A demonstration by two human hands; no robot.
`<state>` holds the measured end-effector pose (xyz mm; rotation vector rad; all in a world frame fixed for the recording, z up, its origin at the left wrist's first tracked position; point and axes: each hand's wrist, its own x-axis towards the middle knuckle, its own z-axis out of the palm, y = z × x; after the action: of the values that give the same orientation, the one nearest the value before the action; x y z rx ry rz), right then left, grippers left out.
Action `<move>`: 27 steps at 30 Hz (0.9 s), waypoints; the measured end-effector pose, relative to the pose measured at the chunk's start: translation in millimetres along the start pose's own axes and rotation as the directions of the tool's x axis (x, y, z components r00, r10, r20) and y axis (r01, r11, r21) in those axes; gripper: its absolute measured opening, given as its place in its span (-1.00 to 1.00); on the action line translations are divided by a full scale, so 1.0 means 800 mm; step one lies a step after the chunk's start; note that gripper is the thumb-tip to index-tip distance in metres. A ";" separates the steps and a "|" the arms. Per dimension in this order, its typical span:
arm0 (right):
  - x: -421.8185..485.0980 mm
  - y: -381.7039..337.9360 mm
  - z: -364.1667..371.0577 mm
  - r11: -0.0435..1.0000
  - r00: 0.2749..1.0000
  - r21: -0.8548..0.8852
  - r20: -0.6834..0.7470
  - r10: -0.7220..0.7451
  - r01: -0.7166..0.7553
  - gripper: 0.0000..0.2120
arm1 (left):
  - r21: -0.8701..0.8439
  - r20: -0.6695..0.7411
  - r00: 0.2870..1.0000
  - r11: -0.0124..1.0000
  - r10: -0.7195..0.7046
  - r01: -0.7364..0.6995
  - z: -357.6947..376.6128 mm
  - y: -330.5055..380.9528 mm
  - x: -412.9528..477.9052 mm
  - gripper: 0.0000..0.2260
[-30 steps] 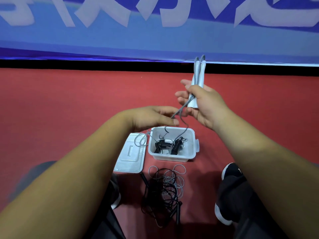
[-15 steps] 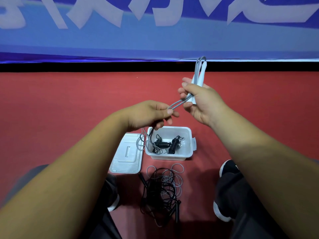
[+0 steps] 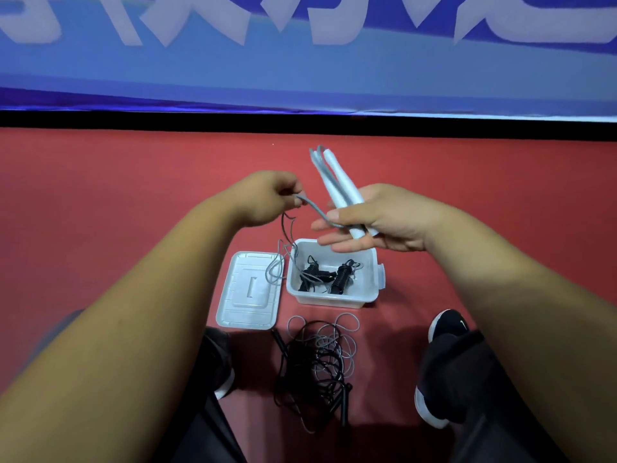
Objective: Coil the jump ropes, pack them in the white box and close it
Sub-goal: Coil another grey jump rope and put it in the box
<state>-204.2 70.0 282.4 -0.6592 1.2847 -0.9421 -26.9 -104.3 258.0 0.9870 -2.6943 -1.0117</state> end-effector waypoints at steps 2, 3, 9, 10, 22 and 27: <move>-0.005 0.003 0.006 0.997 0.993 -0.050 0.104 0.059 -0.054 -0.67 | -0.111 -0.016 0.999 0.993 0.027 -0.029 -0.001 0.003 -0.002 -0.93; -0.008 0.004 0.009 0.994 0.984 -0.081 0.152 0.090 -0.079 -0.64 | -0.146 -0.015 0.999 0.988 0.039 -0.040 -0.002 0.005 -0.004 -0.90; -0.010 0.021 0.028 0.948 0.867 -0.225 0.398 0.299 -0.223 -0.57 | -0.488 0.123 0.973 0.866 0.193 -0.110 -0.008 0.019 -0.010 -0.84; -0.008 0.026 0.029 0.937 0.851 -0.257 0.411 0.327 -0.236 -0.60 | -0.502 0.127 0.969 0.856 0.210 -0.120 -0.009 0.022 -0.010 -0.85; 0.023 0.050 0.014 0.898 0.934 -0.290 0.034 0.357 -0.332 -0.76 | -0.174 0.065 0.963 0.953 0.261 -0.247 -0.018 0.058 -0.024 -0.84; 0.037 0.053 -0.003 0.920 0.934 -0.190 -0.173 0.311 -0.342 -0.71 | -0.003 0.119 0.960 0.967 0.255 -0.256 -0.023 0.051 -0.028 -0.81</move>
<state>-197.5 65.0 231.5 -0.5291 1.5821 -0.5830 -25.8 -77.4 300.6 0.5744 -2.8307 -1.0318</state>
